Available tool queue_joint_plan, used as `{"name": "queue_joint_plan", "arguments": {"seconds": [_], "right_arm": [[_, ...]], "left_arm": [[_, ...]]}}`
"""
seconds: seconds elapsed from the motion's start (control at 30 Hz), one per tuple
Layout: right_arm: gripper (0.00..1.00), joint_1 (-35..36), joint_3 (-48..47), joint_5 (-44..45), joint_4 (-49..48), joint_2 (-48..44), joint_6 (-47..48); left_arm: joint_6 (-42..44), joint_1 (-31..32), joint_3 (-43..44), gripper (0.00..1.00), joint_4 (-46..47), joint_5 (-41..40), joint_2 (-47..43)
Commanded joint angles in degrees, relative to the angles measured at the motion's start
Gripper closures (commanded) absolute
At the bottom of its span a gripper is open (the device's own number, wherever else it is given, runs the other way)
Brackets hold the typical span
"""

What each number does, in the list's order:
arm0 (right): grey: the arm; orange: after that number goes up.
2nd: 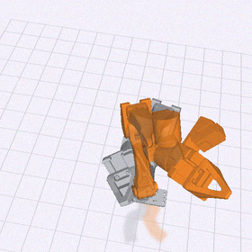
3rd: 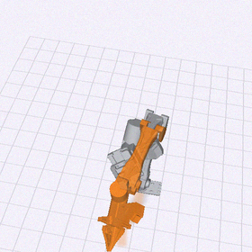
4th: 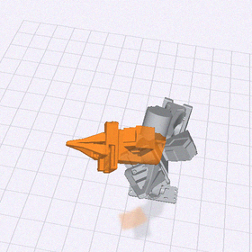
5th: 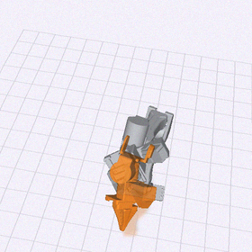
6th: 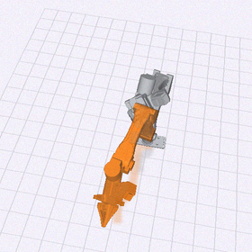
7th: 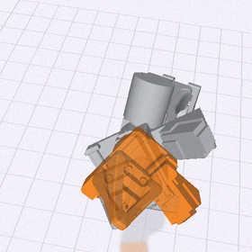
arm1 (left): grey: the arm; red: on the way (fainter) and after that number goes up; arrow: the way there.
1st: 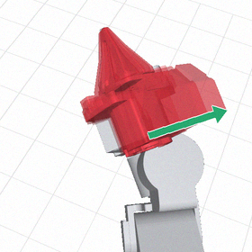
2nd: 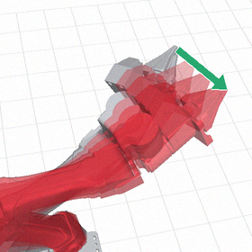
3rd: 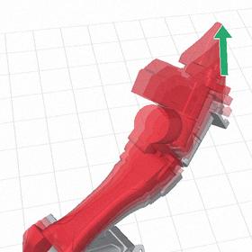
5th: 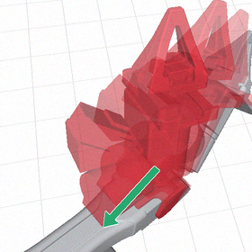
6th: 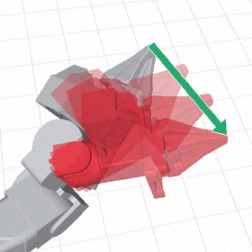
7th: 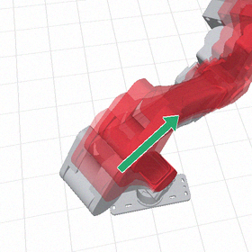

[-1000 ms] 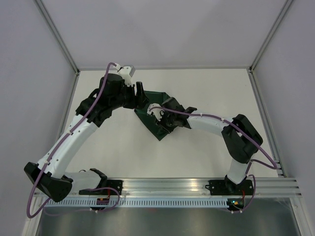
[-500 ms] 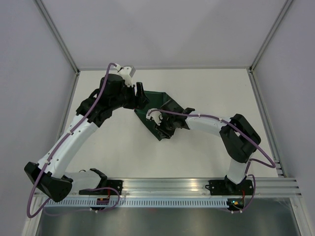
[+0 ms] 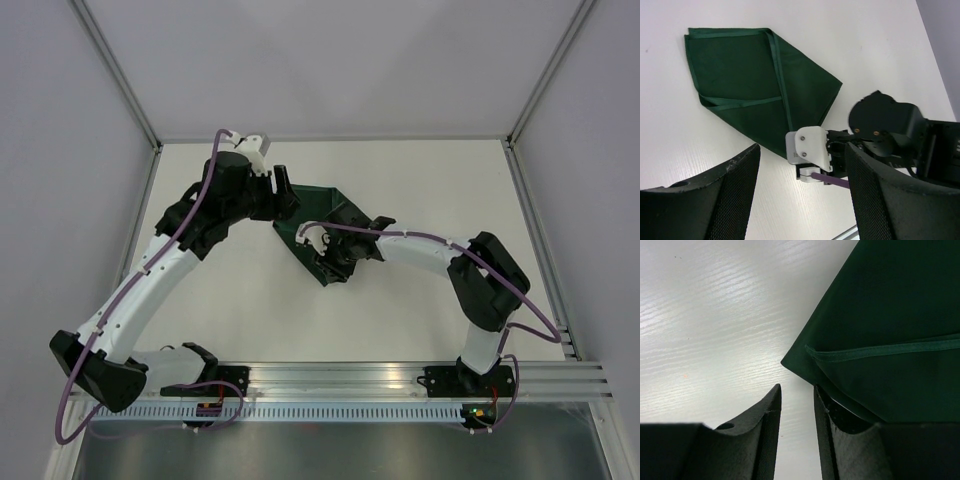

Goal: Fold the napkin, place the utensils inside, and roll it up
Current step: Fold the napkin

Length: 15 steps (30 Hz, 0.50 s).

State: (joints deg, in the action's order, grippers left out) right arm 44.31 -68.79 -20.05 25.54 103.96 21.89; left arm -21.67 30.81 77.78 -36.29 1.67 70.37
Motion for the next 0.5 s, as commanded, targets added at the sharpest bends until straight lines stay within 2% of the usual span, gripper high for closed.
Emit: {"name": "queue_joint_plan", "arguments": {"seconds": [0.0,0.13,0.3,0.4,0.43,0.47], "right_arm": [[0.61,-1.0,-4.1,0.0,1.8,-4.2,0.1],[0.60,-4.6,-6.8,2.0,2.7,-6.2,-0.8],[0.56,-12.2,-10.7,6.0,3.0,-4.7,-3.7],[0.50,-16.3,-14.6,7.8,3.6,-0.7,-4.6],[0.49,-17.1,-16.1,8.4,3.3,1.4,-4.7],[0.48,-17.9,-16.8,8.5,3.2,2.5,-4.8]], "left_arm": [[-7.0,-2.6,-2.1,0.27,2.5,-4.5,-1.9],[-12.2,-7.6,-8.0,0.34,6.3,-4.5,-3.5],[-18.0,-9.9,-14.7,0.44,11.1,-6.3,-3.5],[-20.6,-10.2,-17.7,0.56,13.1,-7.8,-0.7],[-21.0,-10.2,-18.8,0.65,13.6,-8.2,0.4],[-21.9,-10.3,-19.3,0.69,14.2,-8.6,2.3]]}}
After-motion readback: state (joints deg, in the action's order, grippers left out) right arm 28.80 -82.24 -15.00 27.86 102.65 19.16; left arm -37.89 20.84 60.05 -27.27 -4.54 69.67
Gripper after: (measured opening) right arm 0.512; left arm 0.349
